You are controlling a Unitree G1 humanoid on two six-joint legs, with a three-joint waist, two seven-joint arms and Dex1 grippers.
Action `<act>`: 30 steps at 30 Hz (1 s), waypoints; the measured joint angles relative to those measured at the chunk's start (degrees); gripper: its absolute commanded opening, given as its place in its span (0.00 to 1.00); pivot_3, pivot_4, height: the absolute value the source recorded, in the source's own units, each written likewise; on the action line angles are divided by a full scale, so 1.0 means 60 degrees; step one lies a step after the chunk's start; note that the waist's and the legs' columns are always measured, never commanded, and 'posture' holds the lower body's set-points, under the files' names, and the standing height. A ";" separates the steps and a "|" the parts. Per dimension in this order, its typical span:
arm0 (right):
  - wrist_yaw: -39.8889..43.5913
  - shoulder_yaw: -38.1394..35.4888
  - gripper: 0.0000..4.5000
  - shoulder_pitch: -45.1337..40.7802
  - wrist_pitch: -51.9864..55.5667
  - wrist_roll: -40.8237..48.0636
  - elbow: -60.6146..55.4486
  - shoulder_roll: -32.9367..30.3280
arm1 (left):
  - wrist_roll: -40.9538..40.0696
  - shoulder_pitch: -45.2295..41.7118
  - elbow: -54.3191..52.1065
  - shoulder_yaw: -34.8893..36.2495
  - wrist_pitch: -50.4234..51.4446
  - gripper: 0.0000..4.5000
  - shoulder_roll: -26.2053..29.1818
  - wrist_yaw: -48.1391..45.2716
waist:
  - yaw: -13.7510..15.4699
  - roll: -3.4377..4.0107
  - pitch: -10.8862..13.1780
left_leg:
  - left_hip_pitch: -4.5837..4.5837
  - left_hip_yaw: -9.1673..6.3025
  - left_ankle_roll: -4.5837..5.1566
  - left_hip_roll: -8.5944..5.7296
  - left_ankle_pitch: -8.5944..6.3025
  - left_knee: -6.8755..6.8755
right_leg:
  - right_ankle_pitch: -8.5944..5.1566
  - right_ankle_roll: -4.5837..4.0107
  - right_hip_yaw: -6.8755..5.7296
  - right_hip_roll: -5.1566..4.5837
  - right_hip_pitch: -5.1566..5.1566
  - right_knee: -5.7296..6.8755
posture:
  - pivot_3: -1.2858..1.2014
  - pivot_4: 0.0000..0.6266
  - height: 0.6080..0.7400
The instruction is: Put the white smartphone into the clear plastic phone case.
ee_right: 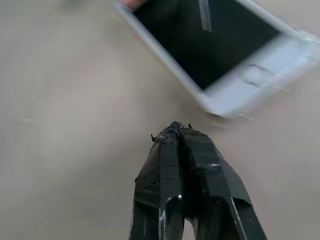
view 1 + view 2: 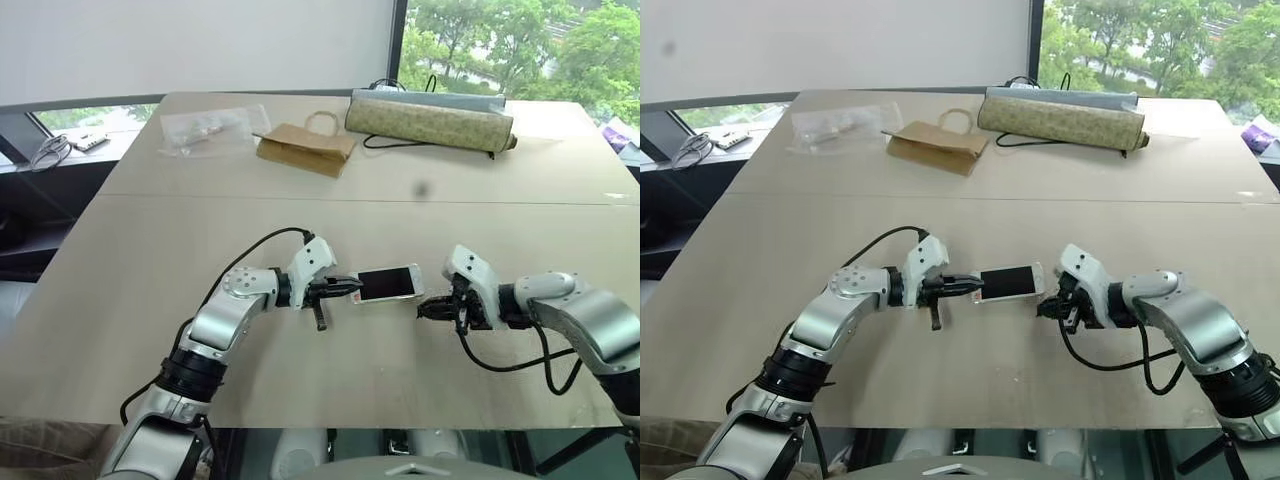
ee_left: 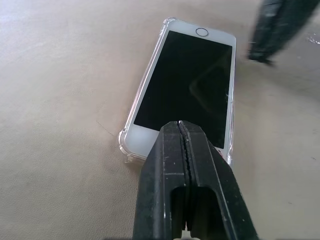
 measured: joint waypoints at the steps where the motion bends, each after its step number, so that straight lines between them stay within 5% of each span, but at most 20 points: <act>1: 0.0037 -0.0170 0.02 -0.0080 0.0053 0.0243 -0.0085 0.0010 | 0.0000 0.0013 -0.0013 0.0003 0.0001 0.00 -0.0011 0.0010 | 0.0002 -0.0001 0.0005 | -0.0002 -0.0001 0.0000 0.0000 0.0000 0.0000 | 0.0000 0.0001 -0.0003 0.0000 0.0000 -0.0004 | 0.52 0.24 1.00; 10: -0.1036 0.0047 0.02 -0.0467 -0.0343 -0.0408 0.0945 0.0526 | 0.0000 0.0024 -0.0025 0.0004 -0.0019 0.00 -0.0038 0.0014 | 0.0005 -0.0006 0.0014 | -0.0007 0.0002 0.0000 -0.0001 0.0000 -0.0001 | 0.0001 0.0001 -0.0004 -0.0002 0.0002 -0.0015 | 0.52 0.24 1.00; 30: -0.0474 0.2476 0.02 -0.2228 -0.1123 -0.2137 0.2242 0.0080 | 0.0113 0.0131 -0.0016 -0.0051 -0.0014 0.00 -0.0030 0.0219 | -0.0009 -0.0068 -0.0107 | 0.0045 -0.0003 0.0000 0.0002 0.0000 0.0001 | -0.0018 -0.0032 -0.0012 -0.0009 0.0031 -0.0017 | 0.52 0.24 1.00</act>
